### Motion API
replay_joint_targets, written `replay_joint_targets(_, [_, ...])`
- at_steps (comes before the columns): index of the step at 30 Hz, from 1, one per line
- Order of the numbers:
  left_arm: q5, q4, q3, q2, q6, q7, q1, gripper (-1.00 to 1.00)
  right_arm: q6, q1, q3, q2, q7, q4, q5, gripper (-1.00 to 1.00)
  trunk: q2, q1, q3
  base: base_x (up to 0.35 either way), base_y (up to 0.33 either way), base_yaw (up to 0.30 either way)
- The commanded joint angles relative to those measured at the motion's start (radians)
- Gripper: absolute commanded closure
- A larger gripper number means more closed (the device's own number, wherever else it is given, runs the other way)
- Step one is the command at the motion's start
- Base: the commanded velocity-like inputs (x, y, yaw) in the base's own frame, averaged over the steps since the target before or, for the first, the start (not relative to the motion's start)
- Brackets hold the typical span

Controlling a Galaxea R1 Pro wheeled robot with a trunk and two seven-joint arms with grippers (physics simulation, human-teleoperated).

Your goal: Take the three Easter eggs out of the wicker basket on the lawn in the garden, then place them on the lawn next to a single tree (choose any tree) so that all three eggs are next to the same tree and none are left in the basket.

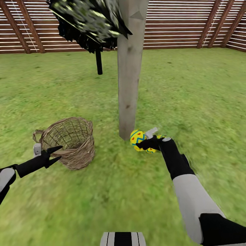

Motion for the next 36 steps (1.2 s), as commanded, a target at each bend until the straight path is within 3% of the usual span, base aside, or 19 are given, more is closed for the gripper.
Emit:
replay_joint_targets(1, [0.0,0.0,0.001,-0.001,0.006,-0.002,-0.001,-1.0,-0.032,0.01,-0.004,0.016,-0.021,0.025,0.008,1.0,0.0,0.0,-0.001,0.001,-0.004,0.0])
replay_joint_targets(4, [0.001,0.0,0.001,-0.006,0.006,-0.003,-0.001,-1.0,-0.141,0.025,-0.004,0.056,-0.137,0.129,0.002,1.0,0.0,0.0,-0.001,0.0,-0.001,0.0])
replay_joint_targets(7, [0.0,0.0,0.001,-0.017,0.005,-0.003,-0.001,-1.0,-0.205,0.028,-0.004,0.061,-0.245,0.195,-0.077,1.0,0.0,0.0,-0.001,0.013,-0.005,0.0])
replay_joint_targets(10, [0.001,0.0,0.001,-0.022,0.004,-0.004,-0.001,-1.0,-0.276,0.028,-0.004,0.061,-0.339,0.273,-0.103,1.0,0.0,0.0,-0.001,0.165,-0.13,0.0])
replay_joint_targets(20, [0.006,-0.007,0.001,-0.037,0.009,-0.007,-0.001,-1.0,-0.43,0.03,-0.004,0.063,-0.357,0.419,-0.106,1.0,0.0,0.0,-0.001,0.227,-0.184,0.0])
replay_joint_targets(27, [0.011,-0.009,-0.002,-0.048,0.011,-0.01,-0.001,-1.0,-0.447,0.032,-0.003,0.07,-0.358,0.466,-0.107,1.0,0.0,0.0,-0.001,0.012,-0.01,0.0])
replay_joint_targets(29, [0.011,-0.011,-0.002,-0.057,0.012,-0.035,-0.001,-1.0,-0.447,0.034,-0.001,0.072,-0.36,0.479,-0.106,1.0,0.0,0.0,-0.001,0.0,0.0,0.0])
replay_joint_targets(32, [0.01,-0.028,-0.005,-0.066,0.013,-0.121,-0.001,-1.0,-0.447,0.035,0.001,0.073,-0.387,0.486,-0.105,1.0,0.0,0.0,-0.001,0.0,0.0,0.0])
replay_joint_targets(34, [0.008,-0.054,-0.034,-0.089,0.013,-0.138,-0.001,-1.0,-0.447,0.035,0.001,0.073,-0.392,0.488,-0.105,1.0,0.0,0.0,-0.001,0.0,0.0,0.0])
replay_joint_targets(36, [0.008,-0.134,-0.083,-0.124,0.016,-0.139,-0.001,-1.0,-0.447,0.035,0.003,0.073,-0.394,0.496,-0.105,1.0,0.0,0.0,-0.001,0.0,0.0,0.0])
